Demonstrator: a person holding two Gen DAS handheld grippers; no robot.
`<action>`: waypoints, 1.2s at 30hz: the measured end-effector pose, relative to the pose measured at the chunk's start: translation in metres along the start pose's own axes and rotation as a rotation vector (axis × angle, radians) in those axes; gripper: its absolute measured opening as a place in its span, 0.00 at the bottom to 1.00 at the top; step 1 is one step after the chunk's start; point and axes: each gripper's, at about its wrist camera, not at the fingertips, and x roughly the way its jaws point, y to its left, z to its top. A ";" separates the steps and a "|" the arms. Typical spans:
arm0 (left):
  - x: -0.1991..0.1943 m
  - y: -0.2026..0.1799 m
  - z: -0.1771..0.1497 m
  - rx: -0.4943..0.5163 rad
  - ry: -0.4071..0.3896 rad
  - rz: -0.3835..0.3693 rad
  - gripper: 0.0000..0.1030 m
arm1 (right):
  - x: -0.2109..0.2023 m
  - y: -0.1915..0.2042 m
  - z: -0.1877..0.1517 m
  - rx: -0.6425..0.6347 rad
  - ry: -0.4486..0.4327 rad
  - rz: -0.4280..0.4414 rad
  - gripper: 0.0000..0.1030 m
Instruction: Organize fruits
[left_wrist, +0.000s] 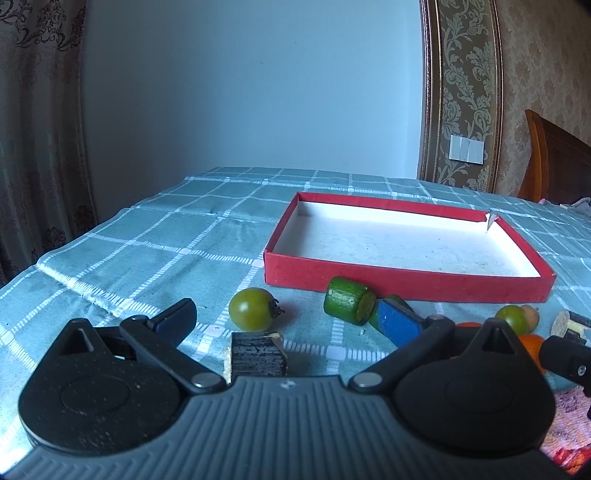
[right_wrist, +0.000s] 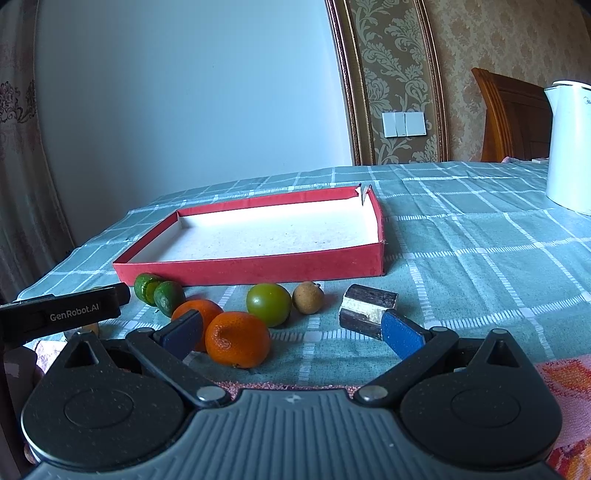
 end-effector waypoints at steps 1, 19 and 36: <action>0.000 0.000 0.000 0.000 -0.001 0.001 1.00 | 0.000 0.000 0.000 0.000 -0.001 0.000 1.00; 0.000 0.000 0.000 0.001 -0.008 0.013 1.00 | -0.002 -0.001 0.000 0.001 -0.005 -0.004 1.00; -0.004 0.001 -0.001 -0.011 -0.022 0.009 1.00 | -0.002 -0.001 0.000 0.001 0.000 0.020 1.00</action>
